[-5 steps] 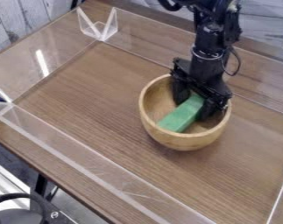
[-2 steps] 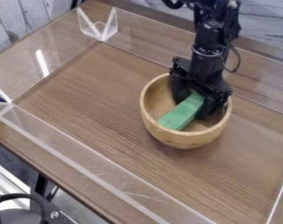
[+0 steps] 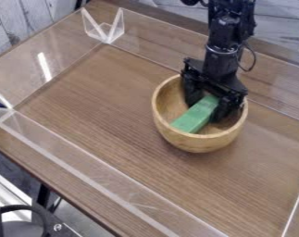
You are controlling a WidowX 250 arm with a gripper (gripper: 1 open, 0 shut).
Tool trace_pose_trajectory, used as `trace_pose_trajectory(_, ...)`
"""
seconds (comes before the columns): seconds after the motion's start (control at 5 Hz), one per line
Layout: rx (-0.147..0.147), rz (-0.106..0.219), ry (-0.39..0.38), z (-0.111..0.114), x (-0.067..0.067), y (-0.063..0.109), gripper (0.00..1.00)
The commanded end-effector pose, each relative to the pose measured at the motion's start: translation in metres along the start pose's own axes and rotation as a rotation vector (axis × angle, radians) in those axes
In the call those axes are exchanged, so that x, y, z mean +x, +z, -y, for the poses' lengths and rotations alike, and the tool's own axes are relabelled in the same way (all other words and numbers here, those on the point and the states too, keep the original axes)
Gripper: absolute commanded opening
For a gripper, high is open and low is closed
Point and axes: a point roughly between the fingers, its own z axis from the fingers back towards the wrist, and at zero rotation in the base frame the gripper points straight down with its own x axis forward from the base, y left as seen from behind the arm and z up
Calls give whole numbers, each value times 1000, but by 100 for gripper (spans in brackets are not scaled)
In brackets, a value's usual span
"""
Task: Remove the green block from inside the brown bowl and put it on the table
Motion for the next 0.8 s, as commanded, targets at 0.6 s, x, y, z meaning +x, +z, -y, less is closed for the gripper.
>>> trace_pose_trajectory(0.6,28,-96,50,-22,-16,-5,100)
